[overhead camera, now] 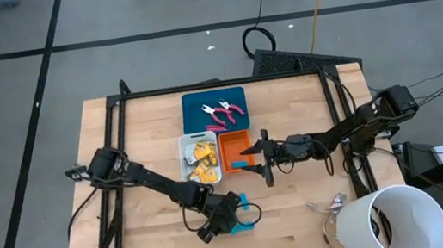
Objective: Pick & Place School Supplies
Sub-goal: Put the blue eraser into the orange bin
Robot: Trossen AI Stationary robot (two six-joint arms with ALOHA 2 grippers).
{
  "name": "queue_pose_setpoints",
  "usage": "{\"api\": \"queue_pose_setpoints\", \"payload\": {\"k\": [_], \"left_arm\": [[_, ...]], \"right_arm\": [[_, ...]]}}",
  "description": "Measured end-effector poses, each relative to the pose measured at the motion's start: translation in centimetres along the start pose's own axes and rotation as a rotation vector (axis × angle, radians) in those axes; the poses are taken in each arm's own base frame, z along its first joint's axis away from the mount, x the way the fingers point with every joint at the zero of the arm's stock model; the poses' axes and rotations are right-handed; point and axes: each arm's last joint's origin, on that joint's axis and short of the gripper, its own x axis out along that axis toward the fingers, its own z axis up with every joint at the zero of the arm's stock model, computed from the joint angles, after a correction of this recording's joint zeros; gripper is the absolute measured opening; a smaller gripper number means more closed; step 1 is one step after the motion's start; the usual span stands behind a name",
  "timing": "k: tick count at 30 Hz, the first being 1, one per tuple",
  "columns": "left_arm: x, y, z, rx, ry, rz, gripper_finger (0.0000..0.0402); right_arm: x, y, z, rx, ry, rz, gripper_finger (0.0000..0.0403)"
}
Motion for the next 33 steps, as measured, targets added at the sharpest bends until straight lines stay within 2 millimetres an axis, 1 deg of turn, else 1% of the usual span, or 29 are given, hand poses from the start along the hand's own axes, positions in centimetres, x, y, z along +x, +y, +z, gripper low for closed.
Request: {"api": "queue_pose_setpoints", "payload": {"k": [8, 10, 12, 15, 17, 22, 28, 33], "left_arm": [[-0.2, 0.5, -0.4, -0.004, 0.036, 0.038, 0.0108], [-0.2, 0.5, -0.4, -0.005, 0.037, 0.040, 0.0089], [-0.2, 0.5, -0.4, -0.009, 0.039, 0.044, 0.0079], [-0.4, 0.6, -0.3, -0.026, 0.038, 0.052, 0.0079], [-0.5, 0.6, -0.3, -0.043, 0.046, 0.079, 0.0087], [-1.3, 0.5, 0.3, -0.027, 0.038, 0.128, 0.0094], [-3.7, 0.4, 1.6, -0.026, -0.006, 0.160, 0.0078], [-6.3, 0.2, 2.9, -0.039, -0.060, 0.230, 0.0081]], "right_arm": [[0.0, 0.0, 0.0, -0.001, 0.002, 0.000, 0.0222], [0.0, 0.0, 0.0, 0.000, 0.001, 0.000, 0.0222], [0.0, 0.0, 0.0, 0.000, 0.002, 0.000, 0.0222], [0.0, 0.0, 0.0, 0.000, 0.002, -0.001, 0.0222], [0.0, 0.0, 0.0, 0.000, 0.002, -0.001, 0.0222], [0.0, 0.0, 0.0, -0.001, 0.005, -0.001, 0.0222], [0.0, 0.0, -0.2, -0.004, 0.020, -0.004, 0.0222], [0.0, 0.0, -0.2, -0.005, 0.025, -0.004, 0.0222]]}}
